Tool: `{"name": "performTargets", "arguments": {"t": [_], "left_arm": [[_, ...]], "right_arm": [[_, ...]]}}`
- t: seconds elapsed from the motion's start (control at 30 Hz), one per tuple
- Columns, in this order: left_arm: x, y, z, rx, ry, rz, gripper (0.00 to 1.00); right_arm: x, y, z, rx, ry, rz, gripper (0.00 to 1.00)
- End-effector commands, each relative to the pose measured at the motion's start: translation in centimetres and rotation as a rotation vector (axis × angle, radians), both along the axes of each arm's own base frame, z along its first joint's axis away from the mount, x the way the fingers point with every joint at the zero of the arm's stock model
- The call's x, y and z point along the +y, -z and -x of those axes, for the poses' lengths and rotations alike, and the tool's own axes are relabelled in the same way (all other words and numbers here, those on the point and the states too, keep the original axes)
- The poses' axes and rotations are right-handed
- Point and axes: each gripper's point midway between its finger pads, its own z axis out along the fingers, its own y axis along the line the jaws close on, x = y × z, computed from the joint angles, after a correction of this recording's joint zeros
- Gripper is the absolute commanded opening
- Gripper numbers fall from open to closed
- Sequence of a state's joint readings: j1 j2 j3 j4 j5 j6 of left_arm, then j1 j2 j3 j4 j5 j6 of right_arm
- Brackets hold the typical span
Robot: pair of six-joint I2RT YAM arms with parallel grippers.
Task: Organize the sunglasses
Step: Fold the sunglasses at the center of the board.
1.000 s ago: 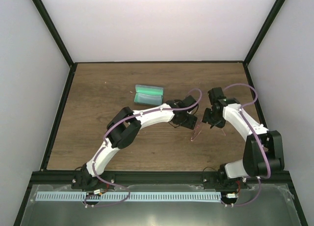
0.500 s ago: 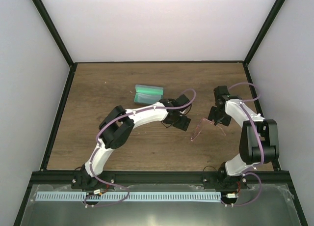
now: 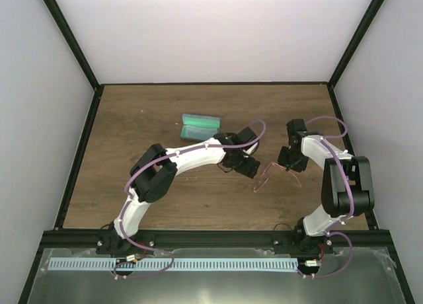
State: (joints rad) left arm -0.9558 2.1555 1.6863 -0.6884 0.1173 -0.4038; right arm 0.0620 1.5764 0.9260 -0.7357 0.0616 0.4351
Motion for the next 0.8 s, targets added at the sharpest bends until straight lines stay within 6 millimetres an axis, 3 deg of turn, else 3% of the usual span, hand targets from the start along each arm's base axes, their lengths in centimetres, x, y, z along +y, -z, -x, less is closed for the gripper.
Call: {"name": "performTargets", "arguments": {"t": [0.0, 0.23, 0.37, 0.5, 0.77], "left_arm": [[-0.9, 0.7, 1.5, 0.03, 0.031, 0.015, 0.9], [-0.7, 0.6, 2.1, 0.034, 0.022, 0.017, 0.9], [-0.1, 0.7, 1.9, 0.023, 0.017, 0.005, 0.9], [-0.1, 0.9, 1.7, 0.027, 0.019, 0.007, 0.9], [-0.8, 1.2, 1.3, 0.034, 0.009, 0.019, 0.9]], "right_arm": [[1.1, 0.2, 0.4, -0.009, 0.049, -0.093, 0.39], [1.5, -0.2, 0.8, -0.017, 0.077, -0.122, 0.4], [1.3, -2.7, -0.2, -0.119, 0.031, -0.11, 0.61], [1.7, -4.4, -0.4, -0.165, -0.018, -0.122, 0.65], [2.6, -2.3, 1.2, -0.087, -0.076, -0.155, 0.65]]}}
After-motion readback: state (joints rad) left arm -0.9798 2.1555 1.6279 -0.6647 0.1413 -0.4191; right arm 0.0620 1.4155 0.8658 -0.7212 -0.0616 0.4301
